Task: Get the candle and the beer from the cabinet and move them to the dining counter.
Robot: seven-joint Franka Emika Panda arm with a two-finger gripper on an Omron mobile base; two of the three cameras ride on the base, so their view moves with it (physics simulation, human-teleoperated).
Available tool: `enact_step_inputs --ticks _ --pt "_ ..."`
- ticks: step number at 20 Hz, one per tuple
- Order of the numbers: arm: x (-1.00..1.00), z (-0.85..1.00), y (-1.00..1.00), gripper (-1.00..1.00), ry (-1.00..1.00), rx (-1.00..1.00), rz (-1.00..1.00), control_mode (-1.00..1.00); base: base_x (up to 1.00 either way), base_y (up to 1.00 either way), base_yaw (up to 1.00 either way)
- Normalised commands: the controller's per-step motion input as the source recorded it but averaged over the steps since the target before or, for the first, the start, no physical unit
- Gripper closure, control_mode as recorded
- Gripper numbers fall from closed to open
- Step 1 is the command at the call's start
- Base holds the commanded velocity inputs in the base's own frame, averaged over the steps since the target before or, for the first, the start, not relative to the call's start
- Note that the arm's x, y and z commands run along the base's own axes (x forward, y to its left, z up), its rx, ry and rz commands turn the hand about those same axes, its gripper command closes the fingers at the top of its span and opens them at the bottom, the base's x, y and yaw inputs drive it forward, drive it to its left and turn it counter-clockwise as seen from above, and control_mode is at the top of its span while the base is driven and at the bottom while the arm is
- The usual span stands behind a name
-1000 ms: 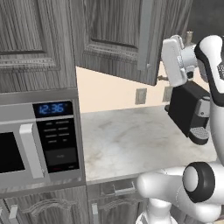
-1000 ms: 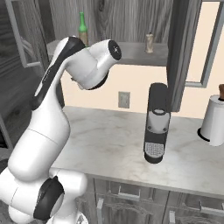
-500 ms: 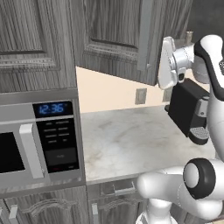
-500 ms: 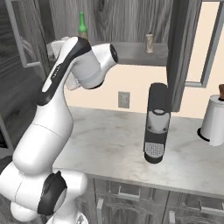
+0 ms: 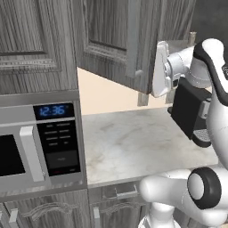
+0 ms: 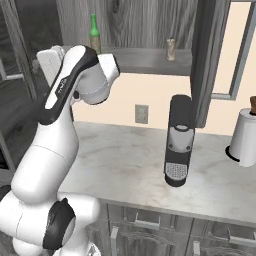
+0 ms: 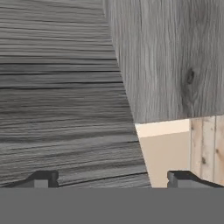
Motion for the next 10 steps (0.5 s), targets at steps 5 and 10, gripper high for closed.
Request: enact_step_inputs --ticks 5,10 --pt "-0.55 0.00 0.52 -1.00 0.00 0.05 0.19 -1.00 0.00 0.00 0.00" --pt "-0.46 0.00 0.56 -1.00 0.00 0.05 0.15 -1.00 0.00 0.00 0.00"
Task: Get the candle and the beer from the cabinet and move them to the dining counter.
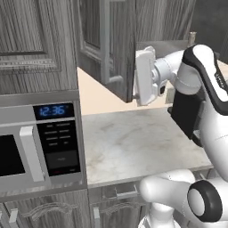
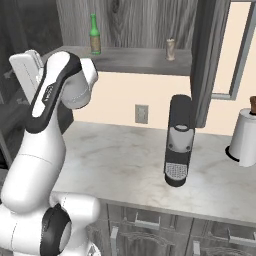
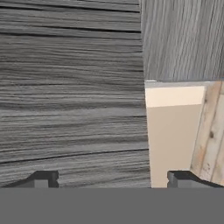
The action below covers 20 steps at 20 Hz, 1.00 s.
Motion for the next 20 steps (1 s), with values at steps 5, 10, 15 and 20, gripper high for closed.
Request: enact_step_inputs --ticks 5,10,15,20 --pt "-0.31 0.00 0.55 -1.00 0.00 0.06 0.10 -1.00 0.00 0.00 0.00" --pt "-0.06 0.00 0.60 -1.00 0.00 0.04 0.05 -1.00 0.00 0.00 0.00" --pt "0.00 -0.01 0.52 -1.00 0.00 0.00 0.00 -1.00 0.00 0.00 0.00" --pt "-0.02 -0.03 -0.09 -1.00 -0.02 0.00 0.00 -1.00 0.00 0.00 0.00"
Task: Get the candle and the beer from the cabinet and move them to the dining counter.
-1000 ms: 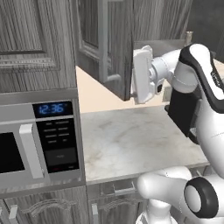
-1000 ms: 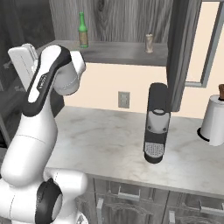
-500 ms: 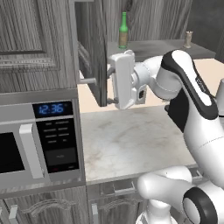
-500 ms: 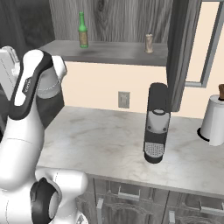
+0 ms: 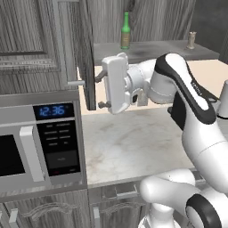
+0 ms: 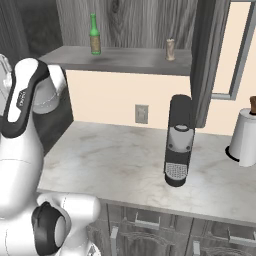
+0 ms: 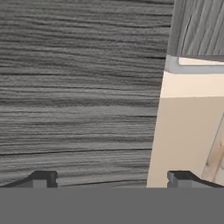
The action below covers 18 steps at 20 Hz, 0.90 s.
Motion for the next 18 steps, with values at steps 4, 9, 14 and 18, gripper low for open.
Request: enact_step_inputs --ticks 4,9,14,18 --pt "-0.23 0.00 -0.55 -1.00 -0.18 -0.06 0.00 -1.00 0.00 0.00 0.00" --pt "-0.23 0.00 -0.61 -1.00 -0.24 -0.11 -0.05 -1.00 0.00 0.00 0.00" --pt "-0.02 0.06 -0.60 -1.00 -0.26 -0.15 -0.11 -1.00 0.00 0.00 0.00" --pt "0.01 0.08 -0.56 -1.00 -0.27 -0.17 -0.13 -1.00 0.00 0.00 0.00"
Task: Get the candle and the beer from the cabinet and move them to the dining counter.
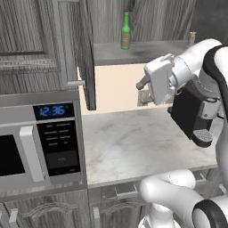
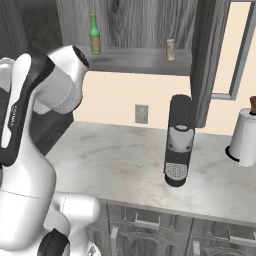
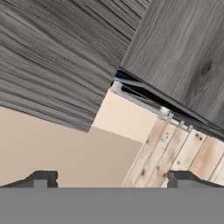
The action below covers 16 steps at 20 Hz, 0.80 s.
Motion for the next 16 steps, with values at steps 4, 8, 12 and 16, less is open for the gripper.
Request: enact_step_inputs --ticks 4,8,12,16 --pt "0.18 0.05 -0.47 -1.00 -0.28 -0.19 -0.17 -1.00 0.00 0.00 0.00" --pt "0.39 0.02 -0.31 -1.00 -0.32 -0.17 -0.20 -1.00 0.00 0.00 0.00" --pt "0.56 0.07 -0.22 -1.00 -0.33 -0.15 -0.18 -1.00 0.00 0.00 0.00" --pt "0.62 0.19 -0.14 -1.00 -0.31 -0.10 -0.18 -1.00 0.00 0.00 0.00"
